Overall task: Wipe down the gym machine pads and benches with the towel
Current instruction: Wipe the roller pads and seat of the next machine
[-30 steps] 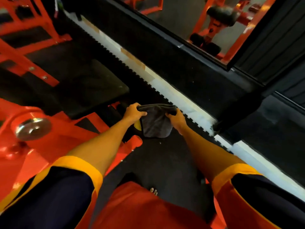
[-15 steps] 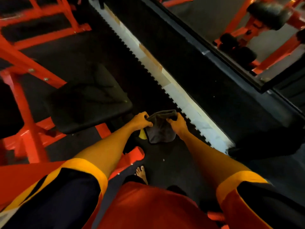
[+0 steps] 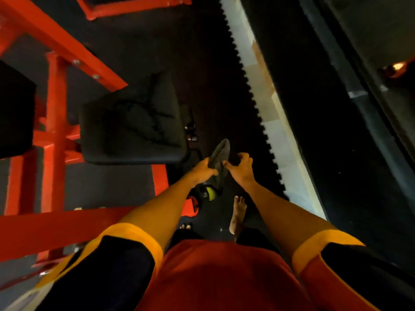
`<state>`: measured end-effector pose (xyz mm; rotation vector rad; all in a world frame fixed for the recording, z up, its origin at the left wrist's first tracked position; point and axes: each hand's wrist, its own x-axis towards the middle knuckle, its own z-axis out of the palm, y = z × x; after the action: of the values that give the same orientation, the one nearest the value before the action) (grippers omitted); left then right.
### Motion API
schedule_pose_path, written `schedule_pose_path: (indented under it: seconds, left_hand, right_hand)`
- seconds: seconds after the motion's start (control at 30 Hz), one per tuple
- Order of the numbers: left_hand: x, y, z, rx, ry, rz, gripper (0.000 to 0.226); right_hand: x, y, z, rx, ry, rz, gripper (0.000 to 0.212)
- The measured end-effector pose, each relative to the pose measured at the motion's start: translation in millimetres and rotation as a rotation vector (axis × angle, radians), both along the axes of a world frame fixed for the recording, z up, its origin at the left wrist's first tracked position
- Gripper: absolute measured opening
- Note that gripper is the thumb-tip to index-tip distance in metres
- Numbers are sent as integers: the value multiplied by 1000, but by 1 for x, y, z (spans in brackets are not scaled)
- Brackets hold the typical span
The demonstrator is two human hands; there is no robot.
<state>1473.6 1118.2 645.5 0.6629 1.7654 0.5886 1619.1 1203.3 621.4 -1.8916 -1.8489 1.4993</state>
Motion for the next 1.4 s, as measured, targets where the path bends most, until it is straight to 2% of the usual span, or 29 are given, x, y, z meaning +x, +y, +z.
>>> schedule_pose_path:
  seconds: [0.1,0.2,0.23,0.3,0.37,0.5,0.6,0.77,0.87,1.03,1.13,1.23,1.33,1.4]
  left_hand:
    - [9,20,-11,-7,-50,194,60]
    - [20,33,-17,8,-109,305,55]
    - [21,36,-20,16,-137,356,54]
    - [27,40,-36,16,-176,430,52]
    - [33,41,-55,-8,-219,488,46]
    - [36,39,-113,-46,-276,641,37]
    - [35,31,-160,-17,-220,710,29]
    - [15,29,-241,-29,-195,808,20]
    - [-1,26,-293,-11,-145,864,59]
    - [-44,34,-363,28,-6,914,52]
    - [-68,25,-435,60,50,973,83]
    - [-84,16,-469,45,-12,1065,99]
    - [-90,5,-502,47,-138,1055,95]
    - [-88,5,-499,39,-167,1031,98]
  right_hand:
    - [-9,19,-8,-278,114,38,84]
    - [-18,32,-13,-464,171,70,124]
    - [-22,36,-15,-506,178,88,127]
    - [-28,42,-24,-525,184,109,110]
    - [-29,45,-40,-471,169,108,86]
    - [-36,51,-91,-350,105,140,63]
    - [-43,52,-134,-292,46,137,60]
    - [-64,47,-209,-209,-27,260,64]
    - [-83,46,-244,-128,-56,311,72]
    - [-113,38,-300,-21,5,391,83]
    - [-121,22,-346,-42,16,562,92]
    - [-116,0,-376,53,-75,695,95]
    - [-127,-7,-397,142,-134,628,92]
    - [-154,7,-404,123,-57,556,85]
